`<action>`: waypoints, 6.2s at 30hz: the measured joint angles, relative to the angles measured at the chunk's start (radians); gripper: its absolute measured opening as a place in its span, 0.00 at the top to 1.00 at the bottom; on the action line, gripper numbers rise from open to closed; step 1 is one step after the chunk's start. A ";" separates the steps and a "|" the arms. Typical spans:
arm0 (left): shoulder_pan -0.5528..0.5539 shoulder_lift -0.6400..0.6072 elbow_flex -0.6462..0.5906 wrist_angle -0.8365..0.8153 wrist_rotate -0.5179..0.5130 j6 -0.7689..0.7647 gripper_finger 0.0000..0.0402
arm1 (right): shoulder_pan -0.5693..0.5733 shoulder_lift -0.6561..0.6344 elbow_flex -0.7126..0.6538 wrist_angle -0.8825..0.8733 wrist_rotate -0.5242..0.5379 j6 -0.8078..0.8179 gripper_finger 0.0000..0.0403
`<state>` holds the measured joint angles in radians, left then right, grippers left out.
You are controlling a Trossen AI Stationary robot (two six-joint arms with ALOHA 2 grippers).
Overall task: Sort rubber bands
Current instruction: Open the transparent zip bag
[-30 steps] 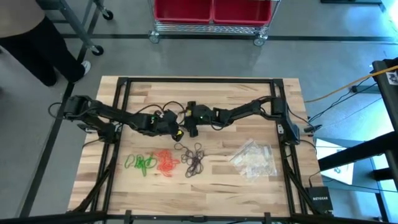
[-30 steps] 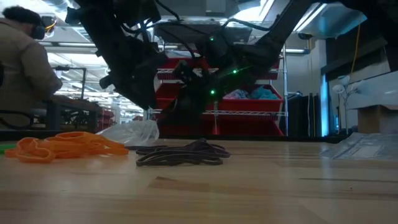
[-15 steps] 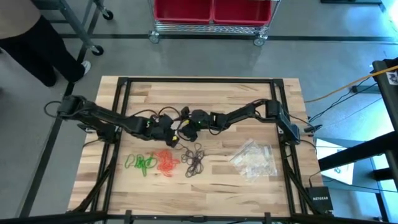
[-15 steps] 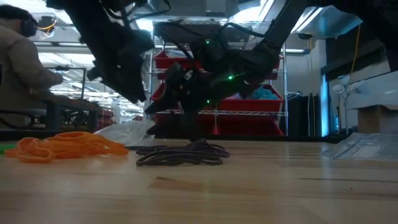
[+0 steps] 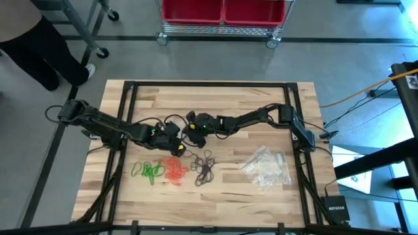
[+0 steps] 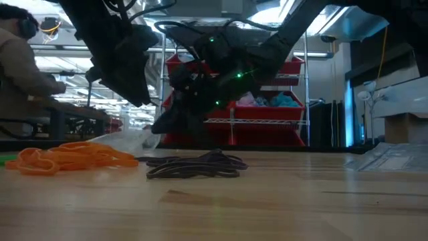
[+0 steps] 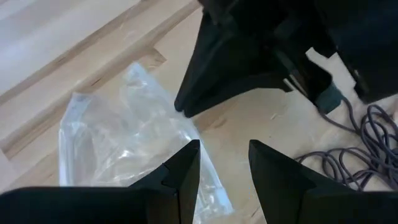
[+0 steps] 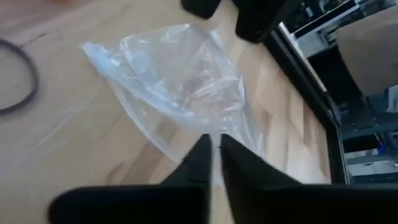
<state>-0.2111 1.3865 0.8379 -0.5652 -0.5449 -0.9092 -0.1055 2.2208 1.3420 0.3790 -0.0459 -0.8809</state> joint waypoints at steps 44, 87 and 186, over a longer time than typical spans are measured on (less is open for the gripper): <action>0.206 0.282 0.207 -0.427 0.149 0.071 0.78 | -0.209 -0.142 0.004 -0.580 0.023 0.453 0.42; 0.158 0.249 0.115 -0.366 -0.004 0.084 0.47 | -0.209 -0.142 0.004 -0.554 -0.060 0.483 0.42; 0.330 -0.043 0.198 -0.039 0.487 0.489 1.00 | 0.118 -0.305 0.014 -0.416 0.224 -0.035 0.42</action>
<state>0.1184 1.3430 1.0359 -0.6044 -0.0577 -0.4198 0.0128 1.9156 1.3556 -0.0372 0.1780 -0.9155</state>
